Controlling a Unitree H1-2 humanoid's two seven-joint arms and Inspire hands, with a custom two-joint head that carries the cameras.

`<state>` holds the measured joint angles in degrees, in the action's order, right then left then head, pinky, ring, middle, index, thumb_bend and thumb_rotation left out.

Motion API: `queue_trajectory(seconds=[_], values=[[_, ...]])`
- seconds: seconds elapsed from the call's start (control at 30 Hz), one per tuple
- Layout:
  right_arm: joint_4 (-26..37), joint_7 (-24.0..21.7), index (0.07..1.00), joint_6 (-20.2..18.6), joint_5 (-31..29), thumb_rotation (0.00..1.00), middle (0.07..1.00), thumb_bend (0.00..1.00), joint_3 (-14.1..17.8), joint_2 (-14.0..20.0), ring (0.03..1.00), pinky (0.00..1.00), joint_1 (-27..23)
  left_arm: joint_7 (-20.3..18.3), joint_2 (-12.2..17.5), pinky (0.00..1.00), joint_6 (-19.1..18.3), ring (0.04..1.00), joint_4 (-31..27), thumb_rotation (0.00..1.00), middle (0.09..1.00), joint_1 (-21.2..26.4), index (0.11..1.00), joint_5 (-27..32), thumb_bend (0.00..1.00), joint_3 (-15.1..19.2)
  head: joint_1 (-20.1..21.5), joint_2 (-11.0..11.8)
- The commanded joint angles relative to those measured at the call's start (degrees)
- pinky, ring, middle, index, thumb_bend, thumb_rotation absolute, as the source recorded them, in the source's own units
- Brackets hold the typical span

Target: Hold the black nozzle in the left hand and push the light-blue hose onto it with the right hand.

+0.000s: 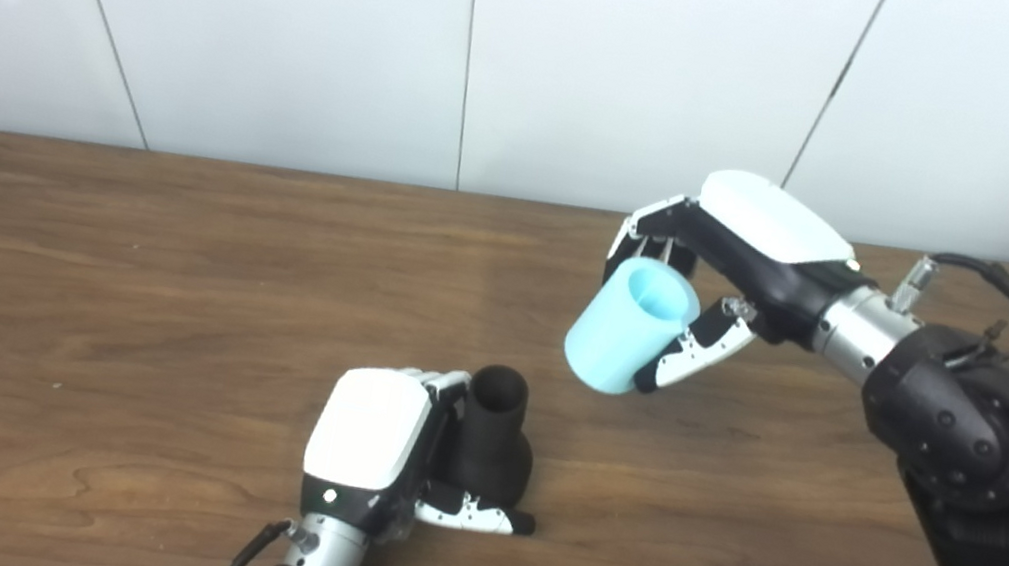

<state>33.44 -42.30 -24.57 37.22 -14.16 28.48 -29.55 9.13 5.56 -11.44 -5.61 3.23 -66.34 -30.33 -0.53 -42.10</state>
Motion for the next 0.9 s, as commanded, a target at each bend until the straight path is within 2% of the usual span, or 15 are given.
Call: queue_trajectory(seconds=[0.0, 0.1, 0.3, 0.57, 0.73, 0.87], values=[[2.1, 0.8, 0.513, -0.4, -0.8, 0.00, 0.498, 0.52, 0.8, -0.6, 0.397, 0.38, -1.2, -3.6, -0.7, 0.54, 0.1, 0.554, 3.1, 0.00, 0.472, -2.1, 0.497, -0.2, 0.52, -2.4, -0.2, 0.0], [1.9, 1.7, 0.508, 0.6, -1.0, 0.00, 0.510, 0.52, 0.7, -1.8, 0.398, 0.40, -0.3, -3.6, -0.9, 0.54, -0.3, 0.546, 3.1, 0.00, 0.468, -2.2, 0.500, 0.0, 0.52, -2.7, -0.6, -0.2], [1.5, 1.1, 0.512, -1.1, -2.2, 0.00, 0.504, 0.52, 0.7, -4.0, 0.400, 0.40, 0.2, -4.2, -0.8, 0.54, -1.2, 0.550, 2.6, 0.00, 0.470, -2.2, 0.500, -0.4, 0.52, -3.2, -1.1, -0.6], [1.6, 3.3, 0.505, -0.7, -3.8, 0.00, 0.503, 0.52, 1.3, -6.6, 0.403, 0.40, 1.5, -3.0, -0.8, 0.52, -0.8, 0.527, 3.5, 0.00, 0.458, -2.0, 0.504, -0.8, 0.52, -3.5, -2.0, -0.8], [1.1, 4.9, 0.499, 1.4, -4.2, 0.00, 0.506, 0.52, 1.0, -6.8, 0.405, 0.39, 2.2, -3.4, -1.0, 0.54, -1.1, 0.543, 3.4, 0.00, 0.468, -1.9, 0.499, -0.8, 0.52, -3.6, -2.7, -0.9], [1.1, 4.7, 0.503, 0.4, -4.6, 0.00, 0.506, 0.52, 0.8, -7.1, 0.401, 0.37, 2.4, -3.8, -1.1, 0.55, -1.3, 0.552, 3.2, 0.00, 0.467, -1.8, 0.500, -0.7, 0.52, -3.4, -3.1, -1.1]])
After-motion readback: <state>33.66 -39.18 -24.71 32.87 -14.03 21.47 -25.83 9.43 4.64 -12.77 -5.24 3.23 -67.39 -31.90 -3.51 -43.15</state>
